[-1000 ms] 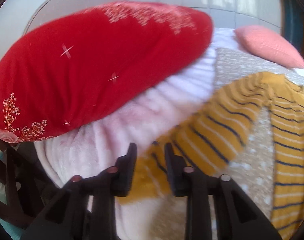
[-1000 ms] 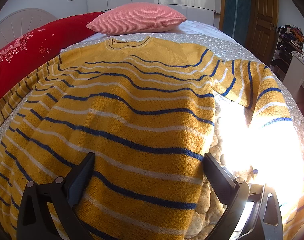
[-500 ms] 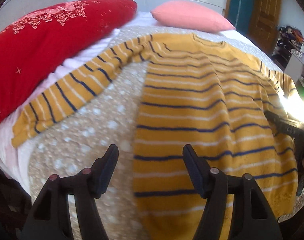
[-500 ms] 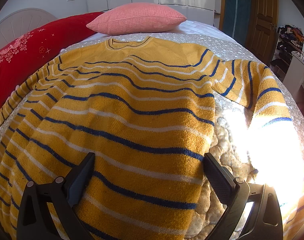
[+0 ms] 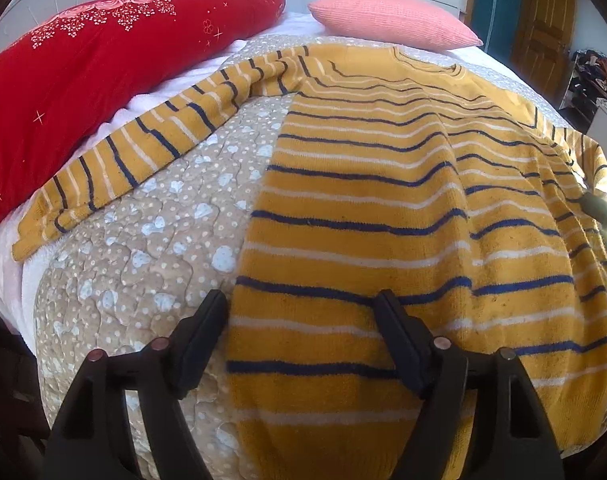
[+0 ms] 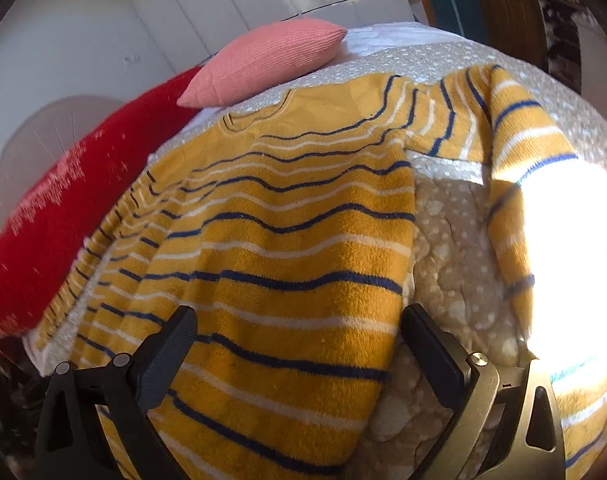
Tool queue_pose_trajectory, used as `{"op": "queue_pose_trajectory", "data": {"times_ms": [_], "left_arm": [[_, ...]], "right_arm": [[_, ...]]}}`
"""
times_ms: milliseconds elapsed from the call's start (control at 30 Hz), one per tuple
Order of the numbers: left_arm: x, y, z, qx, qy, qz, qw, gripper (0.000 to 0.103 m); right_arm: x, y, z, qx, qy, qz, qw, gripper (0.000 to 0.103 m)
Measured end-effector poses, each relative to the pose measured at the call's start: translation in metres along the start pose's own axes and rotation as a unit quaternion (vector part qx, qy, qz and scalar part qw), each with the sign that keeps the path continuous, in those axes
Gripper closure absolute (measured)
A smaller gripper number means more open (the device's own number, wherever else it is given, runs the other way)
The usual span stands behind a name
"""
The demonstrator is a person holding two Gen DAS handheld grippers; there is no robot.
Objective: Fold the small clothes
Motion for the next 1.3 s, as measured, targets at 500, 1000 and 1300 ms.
{"op": "queue_pose_trajectory", "data": {"times_ms": [500,1000,1300], "left_arm": [[0.001,0.001,-0.001,-0.007,0.010,-0.001,0.9999,0.023],[-0.002,0.000,-0.003,-0.004,0.007,-0.006,1.0000,0.017],[-0.001,0.000,-0.001,-0.006,0.006,-0.002,1.0000,0.016]], "right_arm": [[0.006,0.093,0.090,-0.039,-0.004,0.045,0.998,0.017],[-0.133,0.085,0.132,-0.082,0.160,-0.101,0.978,0.074],[-0.229,0.020,0.216,-0.107,0.309,-0.175,0.929,0.082]]}}
Point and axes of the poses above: each gripper's, at about its wrist camera, not at the fingertips, and z roughly against the way its jaws point, x to its left, y to its underside, the point moved 6 cm from there along -z, roughly the way its jaws point, and after that the axes turned 9 degrees about x, right-handed, at the moved point
